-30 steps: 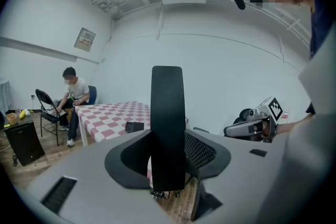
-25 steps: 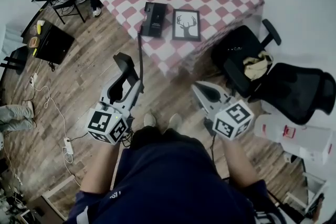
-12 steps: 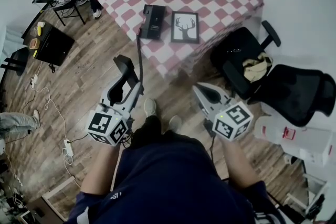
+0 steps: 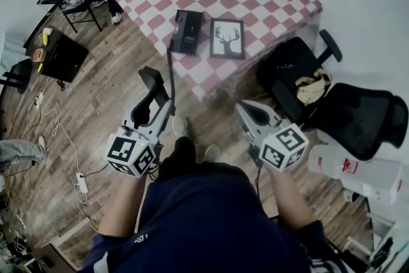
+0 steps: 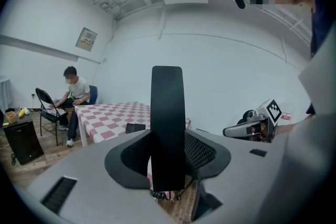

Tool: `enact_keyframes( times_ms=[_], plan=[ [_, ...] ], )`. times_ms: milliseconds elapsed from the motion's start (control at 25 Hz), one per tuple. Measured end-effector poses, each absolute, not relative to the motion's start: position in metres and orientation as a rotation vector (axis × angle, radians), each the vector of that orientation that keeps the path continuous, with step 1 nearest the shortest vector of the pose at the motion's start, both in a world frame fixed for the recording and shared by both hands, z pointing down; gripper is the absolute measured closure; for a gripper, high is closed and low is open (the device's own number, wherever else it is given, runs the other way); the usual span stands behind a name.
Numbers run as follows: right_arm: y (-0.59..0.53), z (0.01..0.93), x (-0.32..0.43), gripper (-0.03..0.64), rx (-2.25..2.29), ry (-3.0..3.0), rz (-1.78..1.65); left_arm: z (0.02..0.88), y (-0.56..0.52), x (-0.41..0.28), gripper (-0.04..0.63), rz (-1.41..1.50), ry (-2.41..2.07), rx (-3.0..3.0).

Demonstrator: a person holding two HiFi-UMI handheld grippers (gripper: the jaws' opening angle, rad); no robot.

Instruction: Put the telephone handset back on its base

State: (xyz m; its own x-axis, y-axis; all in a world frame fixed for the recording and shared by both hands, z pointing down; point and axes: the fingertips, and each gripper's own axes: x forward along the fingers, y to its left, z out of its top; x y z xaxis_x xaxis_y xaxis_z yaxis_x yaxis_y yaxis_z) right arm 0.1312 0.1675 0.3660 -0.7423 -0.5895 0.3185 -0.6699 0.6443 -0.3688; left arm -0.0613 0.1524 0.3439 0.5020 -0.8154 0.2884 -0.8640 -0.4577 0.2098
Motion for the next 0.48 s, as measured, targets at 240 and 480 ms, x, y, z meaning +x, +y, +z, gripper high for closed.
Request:
enact_keyframes(
  times_ms=[240, 480],
  plan=[
    [0.142, 0.372, 0.114, 0.6, 1.061, -2.667, 0.715, 0.351, 0.129, -0.081, 0.377, 0.205, -1.394, 2.412],
    [0.113, 0.376, 0.091, 0.6, 1.077, -2.647, 0.737, 0.358, 0.098, -0.104, 0.376, 0.206, -1.368, 2.403]
  ],
)
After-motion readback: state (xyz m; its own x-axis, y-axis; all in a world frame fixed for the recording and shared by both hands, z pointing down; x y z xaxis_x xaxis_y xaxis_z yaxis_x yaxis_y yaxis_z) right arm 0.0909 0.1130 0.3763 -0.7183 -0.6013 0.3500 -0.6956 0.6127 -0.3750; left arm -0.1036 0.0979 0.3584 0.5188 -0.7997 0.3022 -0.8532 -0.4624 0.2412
